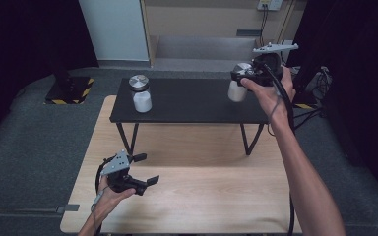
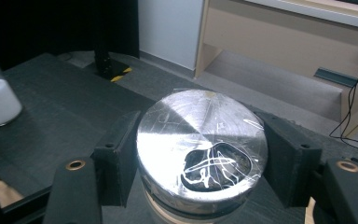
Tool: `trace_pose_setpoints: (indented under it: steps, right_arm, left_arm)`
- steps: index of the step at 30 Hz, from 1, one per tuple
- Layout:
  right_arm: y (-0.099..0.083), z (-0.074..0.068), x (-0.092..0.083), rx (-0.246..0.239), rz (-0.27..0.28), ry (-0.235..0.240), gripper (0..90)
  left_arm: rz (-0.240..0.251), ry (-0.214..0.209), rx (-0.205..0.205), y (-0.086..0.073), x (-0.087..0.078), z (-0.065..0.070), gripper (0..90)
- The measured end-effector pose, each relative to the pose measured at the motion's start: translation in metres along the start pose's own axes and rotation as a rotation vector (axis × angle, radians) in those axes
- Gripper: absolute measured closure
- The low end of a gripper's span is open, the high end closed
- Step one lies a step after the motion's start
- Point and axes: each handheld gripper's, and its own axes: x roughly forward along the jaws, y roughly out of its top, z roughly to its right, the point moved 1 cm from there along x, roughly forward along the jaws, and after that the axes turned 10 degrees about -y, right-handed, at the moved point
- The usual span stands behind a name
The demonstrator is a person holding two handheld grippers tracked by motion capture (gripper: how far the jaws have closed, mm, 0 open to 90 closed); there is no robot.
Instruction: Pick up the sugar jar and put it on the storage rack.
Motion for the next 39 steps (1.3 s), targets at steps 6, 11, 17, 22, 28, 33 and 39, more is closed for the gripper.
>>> trace_pose_setpoints:
  steps: [6,11,17,22,28,33,39]
  right_arm:
    - [-0.008,0.005,0.016,0.042,-0.021,-0.012,34.7]
    - [-0.015,0.007,0.025,0.045,-0.048,-0.009,34.7]
    - [-0.022,0.008,0.033,0.048,-0.072,-0.014,34.7]
    - [-0.028,0.014,0.034,0.082,-0.055,0.005,33.5]
    - [-0.042,0.013,0.020,0.117,0.028,-0.044,13.7]
    - [-0.049,0.023,-0.005,0.140,0.083,-0.017,10.0]
    - [-0.065,0.030,-0.037,0.143,0.160,0.017,9.7]
  left_arm:
    - [-0.002,-0.001,-0.001,0.000,0.000,0.000,3.1]
    - [-0.004,-0.005,0.000,0.000,0.001,-0.001,3.1]
    - [-0.006,-0.004,0.001,0.000,0.000,-0.001,3.1]
    - [-0.011,-0.007,0.001,0.001,0.001,-0.002,3.1]
    - [-0.019,-0.016,0.003,0.001,0.002,-0.002,3.1]
    - [-0.024,-0.023,0.009,0.002,0.004,-0.002,3.0]
    - [-0.018,-0.033,0.010,0.002,0.005,-0.001,3.0]
